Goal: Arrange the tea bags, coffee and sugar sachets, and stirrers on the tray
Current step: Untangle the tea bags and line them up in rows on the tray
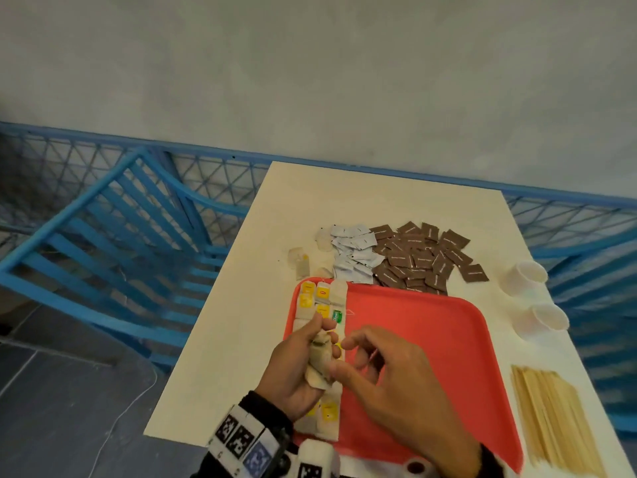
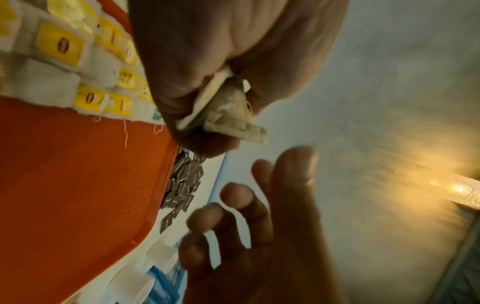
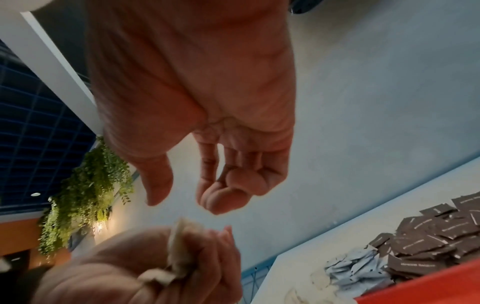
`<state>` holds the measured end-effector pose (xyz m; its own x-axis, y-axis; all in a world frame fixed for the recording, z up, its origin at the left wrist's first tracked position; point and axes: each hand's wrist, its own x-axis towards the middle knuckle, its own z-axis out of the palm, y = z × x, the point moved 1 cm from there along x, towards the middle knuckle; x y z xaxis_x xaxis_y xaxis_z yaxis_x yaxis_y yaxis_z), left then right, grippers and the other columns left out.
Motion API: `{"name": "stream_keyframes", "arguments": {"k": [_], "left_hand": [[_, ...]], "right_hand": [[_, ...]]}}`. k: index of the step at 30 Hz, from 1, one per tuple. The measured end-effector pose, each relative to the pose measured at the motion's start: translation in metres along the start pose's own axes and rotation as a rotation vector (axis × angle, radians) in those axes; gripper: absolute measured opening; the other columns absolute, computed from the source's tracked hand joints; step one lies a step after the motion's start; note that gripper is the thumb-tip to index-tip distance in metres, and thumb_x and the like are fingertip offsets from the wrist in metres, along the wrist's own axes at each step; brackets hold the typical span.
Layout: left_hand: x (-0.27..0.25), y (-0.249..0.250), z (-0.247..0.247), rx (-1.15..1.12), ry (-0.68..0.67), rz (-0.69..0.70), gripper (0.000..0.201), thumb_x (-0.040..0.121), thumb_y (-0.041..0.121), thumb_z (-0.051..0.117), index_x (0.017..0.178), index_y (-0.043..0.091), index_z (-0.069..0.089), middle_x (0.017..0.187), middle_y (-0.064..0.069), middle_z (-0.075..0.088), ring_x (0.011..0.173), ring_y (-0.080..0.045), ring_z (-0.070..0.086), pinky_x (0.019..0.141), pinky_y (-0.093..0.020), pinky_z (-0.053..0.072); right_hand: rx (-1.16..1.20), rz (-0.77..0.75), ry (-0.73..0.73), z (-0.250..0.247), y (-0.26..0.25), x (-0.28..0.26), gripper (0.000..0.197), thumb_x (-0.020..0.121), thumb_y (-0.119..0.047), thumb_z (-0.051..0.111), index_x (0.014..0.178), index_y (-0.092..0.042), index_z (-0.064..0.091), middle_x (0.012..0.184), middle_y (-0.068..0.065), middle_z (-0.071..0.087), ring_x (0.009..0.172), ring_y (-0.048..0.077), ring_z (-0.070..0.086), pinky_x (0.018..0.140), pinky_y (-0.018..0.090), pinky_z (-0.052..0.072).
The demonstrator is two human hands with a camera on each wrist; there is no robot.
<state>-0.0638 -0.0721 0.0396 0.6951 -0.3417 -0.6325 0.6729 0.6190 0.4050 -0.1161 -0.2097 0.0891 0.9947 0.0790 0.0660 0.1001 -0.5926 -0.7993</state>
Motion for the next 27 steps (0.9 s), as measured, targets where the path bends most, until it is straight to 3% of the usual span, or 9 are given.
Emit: {"name": "stream_keyframes", "arguments": {"k": [2, 5, 7, 10, 14, 16, 18, 20, 27], "left_hand": [[-0.003, -0.012, 0.007, 0.005, 0.011, 0.009, 0.022, 0.089, 0.029, 0.058, 0.089, 0.007, 0.057, 0.069, -0.007, 0.052, 0.056, -0.016, 0.052, 0.052, -0.028, 0.049], [-0.009, -0.025, 0.018, -0.084, 0.033, 0.006, 0.022, 0.094, 0.026, 0.056, 0.084, 0.006, 0.058, 0.069, -0.007, 0.051, 0.059, -0.016, 0.051, 0.057, -0.031, 0.054], [-0.012, -0.028, 0.021, -0.152, 0.047, -0.014, 0.027, 0.100, 0.025, 0.051, 0.081, 0.006, 0.058, 0.068, -0.007, 0.051, 0.055, -0.016, 0.053, 0.052, -0.029, 0.056], [-0.010, -0.026, 0.021, -0.181, 0.033, -0.056, 0.023, 0.103, 0.023, 0.047, 0.088, 0.009, 0.056, 0.073, -0.007, 0.052, 0.062, -0.017, 0.051, 0.061, -0.033, 0.053], [-0.001, -0.028, 0.021, -0.206, 0.018, -0.092, 0.014, 0.102, 0.006, 0.041, 0.098, 0.012, 0.052, 0.084, -0.011, 0.048, 0.065, -0.020, 0.043, 0.046, -0.028, 0.048], [0.001, -0.032, 0.025, -0.204, -0.016, -0.112, 0.011, 0.103, 0.016, 0.045, 0.098, 0.011, 0.054, 0.086, -0.011, 0.051, 0.070, -0.022, 0.049, 0.050, -0.030, 0.049], [-0.003, -0.034, 0.029, -0.142, -0.090, -0.148, 0.033, 0.101, 0.040, 0.052, 0.094, 0.008, 0.058, 0.084, -0.014, 0.056, 0.065, -0.027, 0.059, 0.051, -0.032, 0.052], [-0.010, -0.034, 0.034, -0.059, -0.163, -0.165, 0.040, 0.092, 0.046, 0.062, 0.091, 0.006, 0.065, 0.082, -0.015, 0.059, 0.058, -0.025, 0.061, 0.049, -0.029, 0.053], [-0.021, -0.038, 0.034, 0.046, -0.190, -0.197, 0.024, 0.081, 0.021, 0.068, 0.096, 0.003, 0.066, 0.075, -0.008, 0.054, 0.047, -0.009, 0.047, 0.031, -0.015, 0.037]], "right_hand": [[-0.076, 0.095, 0.046, 0.004, 0.005, -0.010, 0.044, 0.069, -0.071, 0.064, 0.075, -0.028, 0.057, 0.068, -0.007, 0.059, 0.062, 0.012, 0.056, 0.058, 0.033, 0.048], [-0.195, 0.099, 0.116, 0.008, 0.010, -0.018, 0.035, 0.081, -0.059, 0.058, 0.072, -0.026, 0.052, 0.065, -0.008, 0.058, 0.063, 0.012, 0.054, 0.058, 0.035, 0.046], [-0.107, 0.112, 0.149, 0.001, 0.013, -0.020, 0.027, 0.085, -0.045, 0.064, 0.071, -0.024, 0.058, 0.061, -0.007, 0.061, 0.057, 0.011, 0.055, 0.054, 0.033, 0.046], [0.205, 0.196, 0.175, -0.018, 0.012, -0.023, 0.018, 0.087, -0.027, 0.074, 0.071, -0.019, 0.068, 0.057, -0.012, 0.063, 0.050, 0.003, 0.052, 0.051, 0.017, 0.041], [0.618, 0.321, 0.168, -0.033, 0.018, -0.023, 0.012, 0.088, -0.015, 0.071, 0.087, -0.004, 0.067, 0.068, 0.007, 0.070, 0.058, 0.015, 0.061, 0.054, 0.025, 0.047], [0.650, 0.347, 0.161, -0.033, 0.020, -0.021, 0.012, 0.090, -0.013, 0.068, 0.090, -0.001, 0.066, 0.072, 0.012, 0.071, 0.061, 0.017, 0.063, 0.054, 0.027, 0.049], [0.666, 0.355, 0.160, -0.032, 0.018, -0.020, 0.010, 0.092, -0.010, 0.066, 0.090, -0.001, 0.064, 0.071, 0.012, 0.070, 0.060, 0.017, 0.064, 0.053, 0.025, 0.051], [0.663, 0.329, 0.184, -0.034, 0.016, -0.018, 0.005, 0.092, -0.008, 0.066, 0.091, -0.003, 0.065, 0.069, 0.010, 0.069, 0.058, 0.016, 0.063, 0.052, 0.024, 0.051], [0.742, 0.323, 0.192, -0.044, 0.009, -0.007, 0.013, 0.093, -0.015, 0.065, 0.102, -0.006, 0.065, 0.064, 0.010, 0.063, 0.054, 0.018, 0.061, 0.054, 0.029, 0.048]]}}
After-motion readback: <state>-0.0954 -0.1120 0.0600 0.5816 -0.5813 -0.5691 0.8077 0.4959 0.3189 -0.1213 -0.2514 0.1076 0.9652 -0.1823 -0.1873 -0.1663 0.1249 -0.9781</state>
